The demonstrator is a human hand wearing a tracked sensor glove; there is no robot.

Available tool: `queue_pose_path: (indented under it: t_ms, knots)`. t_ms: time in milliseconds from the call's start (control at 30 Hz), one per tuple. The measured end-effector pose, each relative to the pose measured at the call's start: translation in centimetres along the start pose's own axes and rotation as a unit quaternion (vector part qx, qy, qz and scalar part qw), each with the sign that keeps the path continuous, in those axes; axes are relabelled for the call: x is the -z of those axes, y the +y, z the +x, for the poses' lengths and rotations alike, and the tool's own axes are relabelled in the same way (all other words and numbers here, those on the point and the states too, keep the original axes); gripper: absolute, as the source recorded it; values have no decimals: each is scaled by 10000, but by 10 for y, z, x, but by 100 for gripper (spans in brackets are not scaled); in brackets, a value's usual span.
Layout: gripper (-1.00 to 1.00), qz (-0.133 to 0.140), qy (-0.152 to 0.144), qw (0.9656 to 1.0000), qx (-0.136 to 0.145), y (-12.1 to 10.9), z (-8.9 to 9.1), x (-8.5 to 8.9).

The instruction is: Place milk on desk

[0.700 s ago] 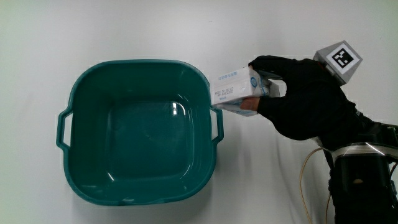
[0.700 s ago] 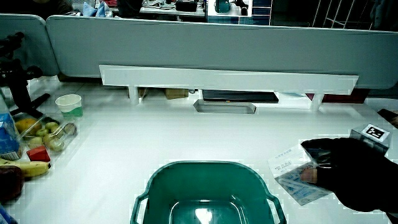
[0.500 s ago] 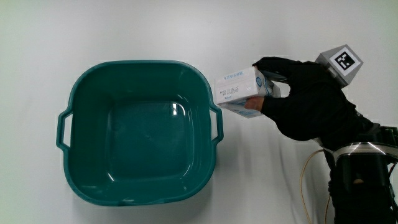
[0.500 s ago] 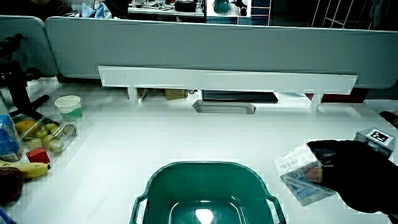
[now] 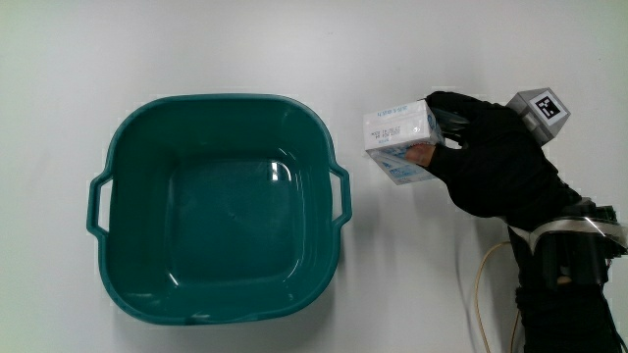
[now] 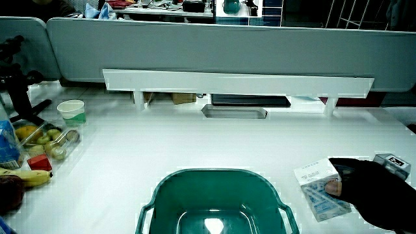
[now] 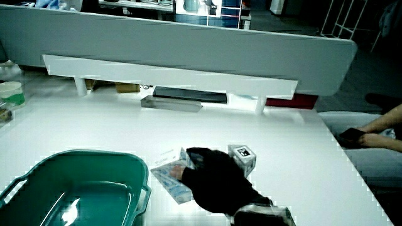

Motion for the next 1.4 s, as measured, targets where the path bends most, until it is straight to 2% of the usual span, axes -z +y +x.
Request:
queue_pose_path:
  t_ms: [167,400,667,1000,1100,1333,1400]
  knots:
    - [0,86,207,9997,95,-1,15,-5]
    - [0,196,702,9973,126,-3,38,-10]
    - [0,210,985,9947,192,-1,55,-10]
    - [0,111,1214,9924,161,2,65,-4]
    - [0,122,1401,9899,164,0,69,-4]
    - [0,105,1471,9890,145,-3,77,-6]
    - [0,57,1584,9873,138,-4,78,-7]
